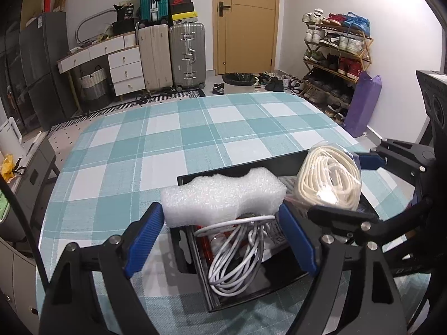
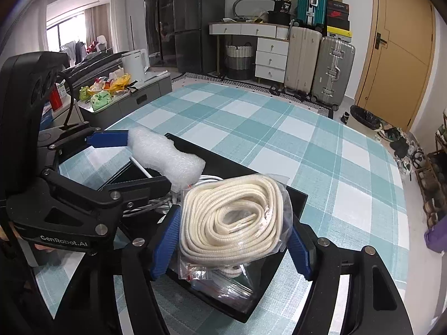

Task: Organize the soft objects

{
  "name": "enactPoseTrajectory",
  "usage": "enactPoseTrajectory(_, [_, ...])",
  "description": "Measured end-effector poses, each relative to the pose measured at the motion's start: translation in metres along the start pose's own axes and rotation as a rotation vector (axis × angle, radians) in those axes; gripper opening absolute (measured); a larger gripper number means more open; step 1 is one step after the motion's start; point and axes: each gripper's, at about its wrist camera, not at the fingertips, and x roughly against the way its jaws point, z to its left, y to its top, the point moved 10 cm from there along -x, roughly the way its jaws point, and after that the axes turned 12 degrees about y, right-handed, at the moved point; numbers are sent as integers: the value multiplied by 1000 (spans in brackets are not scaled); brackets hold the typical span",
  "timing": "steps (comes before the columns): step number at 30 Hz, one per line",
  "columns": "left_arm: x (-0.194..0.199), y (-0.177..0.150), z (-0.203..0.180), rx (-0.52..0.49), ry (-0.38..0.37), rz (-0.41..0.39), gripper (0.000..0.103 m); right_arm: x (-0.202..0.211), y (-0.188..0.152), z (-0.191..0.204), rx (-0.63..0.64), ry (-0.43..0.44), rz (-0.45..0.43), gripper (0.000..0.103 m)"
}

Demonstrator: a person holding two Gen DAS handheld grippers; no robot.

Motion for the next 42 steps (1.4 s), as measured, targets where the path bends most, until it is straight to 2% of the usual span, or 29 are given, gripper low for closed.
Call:
enactPoseTrajectory(1, [1,0,1,0,-1,-3,84,0,1,0,3,-3,-4,75])
enactPoseTrajectory(3, [4,-1,3,-1,-1,-11,85,5,3,-1,5,1,-26,87])
enactPoseTrajectory(12, [25,-2,10,37,-28,-60,100,33,1,2,-26,-4,-113,101])
enactPoseTrajectory(14, [31,-5,11,44,-26,-74,103,40,2,5,-32,-5,-149,102])
enactPoseTrajectory(20, [48,-10,14,47,16,-145,103,59,-2,14,-62,-12,-250,102])
enactPoseTrajectory(26, [61,-16,13,53,19,-198,103,64,-14,22,-75,-17,-274,102])
enactPoseTrajectory(31, [64,-24,12,77,11,-210,103,71,-23,32,-93,21,-312,102])
enactPoseTrajectory(42, [61,-36,17,112,31,-225,103,85,-35,41,-50,-17,-385,102])
